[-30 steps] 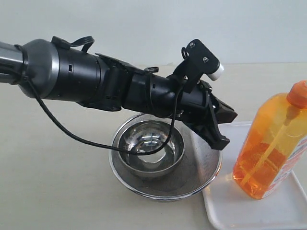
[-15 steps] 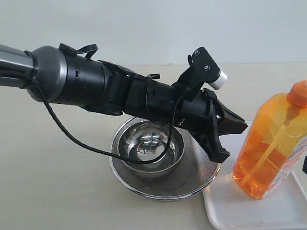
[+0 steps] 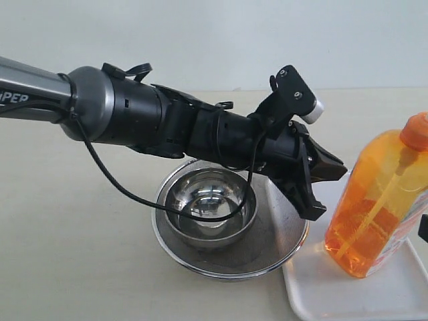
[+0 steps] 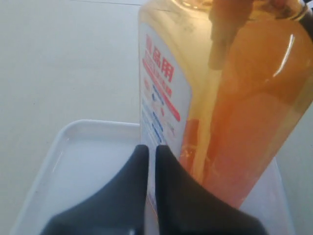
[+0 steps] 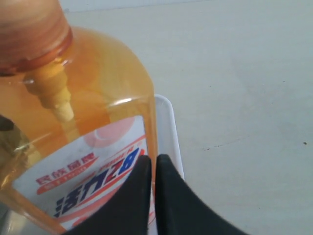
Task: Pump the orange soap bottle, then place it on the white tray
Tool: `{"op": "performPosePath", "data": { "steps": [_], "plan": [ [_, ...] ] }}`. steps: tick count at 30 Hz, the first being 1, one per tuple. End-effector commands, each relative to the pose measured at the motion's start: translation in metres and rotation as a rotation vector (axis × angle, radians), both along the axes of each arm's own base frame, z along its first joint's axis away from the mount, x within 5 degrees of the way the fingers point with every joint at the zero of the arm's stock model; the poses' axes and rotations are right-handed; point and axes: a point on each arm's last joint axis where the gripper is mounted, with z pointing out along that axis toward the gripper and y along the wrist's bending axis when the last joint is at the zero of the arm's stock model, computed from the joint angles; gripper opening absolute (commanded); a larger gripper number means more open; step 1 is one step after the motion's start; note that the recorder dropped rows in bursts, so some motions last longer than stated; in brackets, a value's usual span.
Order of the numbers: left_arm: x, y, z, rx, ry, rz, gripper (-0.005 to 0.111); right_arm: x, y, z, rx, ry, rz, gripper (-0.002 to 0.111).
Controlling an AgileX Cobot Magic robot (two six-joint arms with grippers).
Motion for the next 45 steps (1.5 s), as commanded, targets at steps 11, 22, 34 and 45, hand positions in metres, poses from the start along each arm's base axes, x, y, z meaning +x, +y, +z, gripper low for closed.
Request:
{"op": "performPosePath", "data": {
  "steps": [11, 22, 34, 45],
  "plan": [
    [-0.007, -0.006, 0.006, -0.063, 0.031, -0.069, 0.005, 0.004, -0.001, 0.008, -0.040, -0.047, -0.004, 0.000],
    [-0.014, -0.012, 0.005, -0.060, 0.053, -0.072, 0.005, 0.005, 0.000, 0.011, -0.032, -0.079, 0.001, 0.000],
    [-0.019, -0.012, 0.005, -0.067, 0.142, -0.087, 0.005, 0.006, 0.001, 0.013, -0.047, -0.101, 0.019, 0.000],
    [-0.018, -0.012, 0.005, -0.065, 0.145, -0.080, 0.005, 0.029, 0.018, 0.005, -0.140, -0.019, 0.062, 0.000]
  ]
}}
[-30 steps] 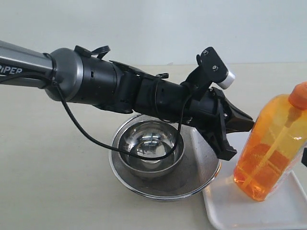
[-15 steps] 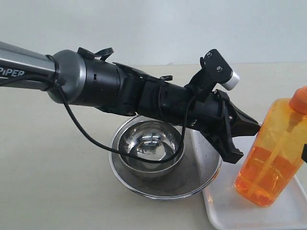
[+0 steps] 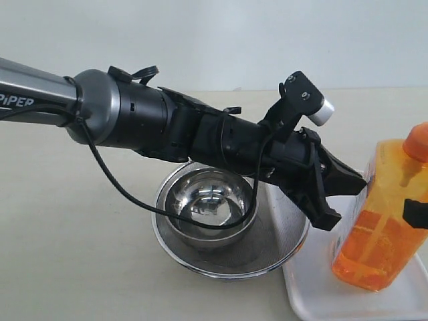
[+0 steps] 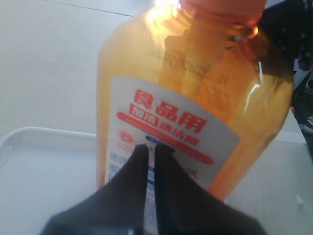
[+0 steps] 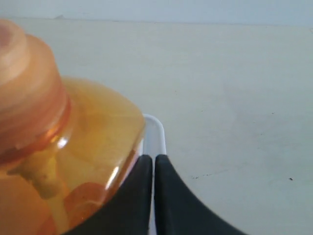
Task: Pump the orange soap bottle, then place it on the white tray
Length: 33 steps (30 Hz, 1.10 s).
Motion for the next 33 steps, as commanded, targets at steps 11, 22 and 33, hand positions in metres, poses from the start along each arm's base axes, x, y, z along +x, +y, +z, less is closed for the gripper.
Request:
{"op": "performPosePath", "data": {
  "steps": [11, 22, 33],
  "plan": [
    [-0.004, -0.004, 0.002, -0.011, 0.031, -0.005, 0.005, 0.023, 0.019, 0.008, -0.044, 0.004, 0.056, 0.000],
    [-0.004, -0.004, 0.003, -0.012, 0.039, -0.001, 0.005, 0.022, 0.017, 0.006, -0.077, 0.019, 0.052, 0.000],
    [-0.004, 0.001, 0.030, -0.034, -0.025, 0.041, 0.005, 0.015, 0.003, 0.007, -0.073, 0.067, -0.078, 0.000]
  ]
}}
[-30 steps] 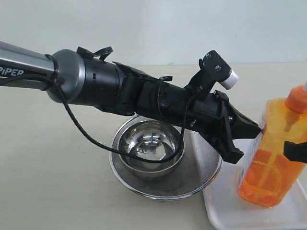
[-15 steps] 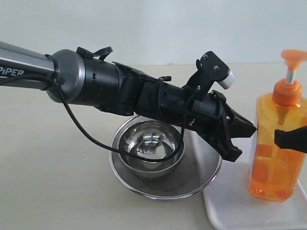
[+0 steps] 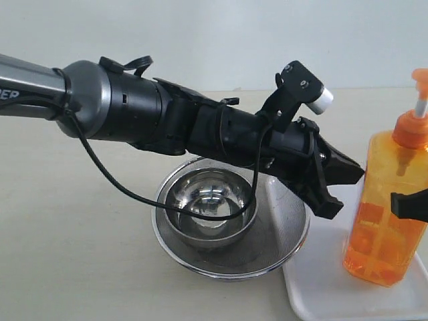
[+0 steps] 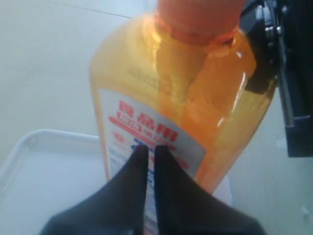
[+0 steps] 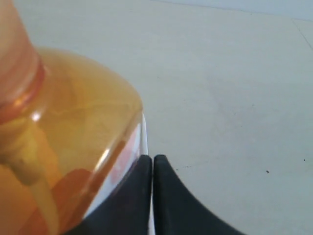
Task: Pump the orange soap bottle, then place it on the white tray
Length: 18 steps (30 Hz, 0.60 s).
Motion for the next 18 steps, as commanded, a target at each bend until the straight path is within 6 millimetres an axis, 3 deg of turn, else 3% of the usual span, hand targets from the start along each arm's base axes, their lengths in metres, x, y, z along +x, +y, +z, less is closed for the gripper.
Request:
{"op": "performPosePath", "data": {
  "steps": [1, 11, 18],
  "plan": [
    [-0.005, -0.002, 0.018, -0.035, -0.017, -0.001, 0.005, -0.004, -0.004, 0.006, 0.039, -0.015, -0.036, 0.000],
    [-0.011, -0.004, 0.018, -0.023, 0.009, -0.027, 0.005, -0.010, -0.002, 0.007, 0.081, 0.015, -0.001, 0.000],
    [-0.017, -0.013, 0.014, 0.030, -0.032, 0.024, 0.005, -0.018, -0.018, -0.002, 0.004, 0.136, -0.158, 0.000]
  ]
}}
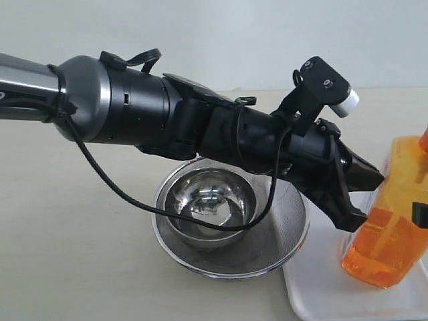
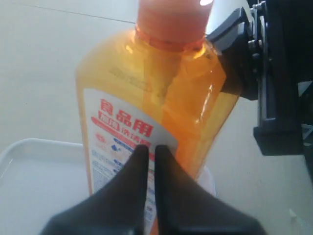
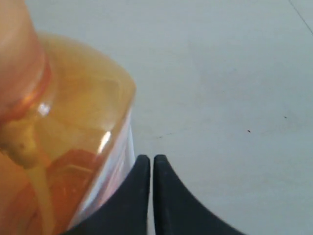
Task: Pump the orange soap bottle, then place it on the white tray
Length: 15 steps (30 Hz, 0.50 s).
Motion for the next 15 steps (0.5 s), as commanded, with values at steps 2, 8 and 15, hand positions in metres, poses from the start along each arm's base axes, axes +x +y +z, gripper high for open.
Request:
{"op": "performPosePath", "data": {
  "steps": [2, 8, 15],
  "plan": [
    [0.001, -0.001, 0.004, 0.010, -0.020, 0.038, 0.005, -0.005, -0.002, -0.004, -0.007, 0.076, -0.026, 0.000],
    [0.004, 0.001, 0.003, 0.029, -0.037, 0.059, 0.005, -0.005, 0.002, -0.004, 0.025, 0.076, 0.010, 0.000],
    [0.004, 0.001, 0.003, 0.035, -0.045, 0.052, 0.005, -0.025, -0.020, 0.006, 0.024, 0.075, -0.123, 0.000]
  ]
}}
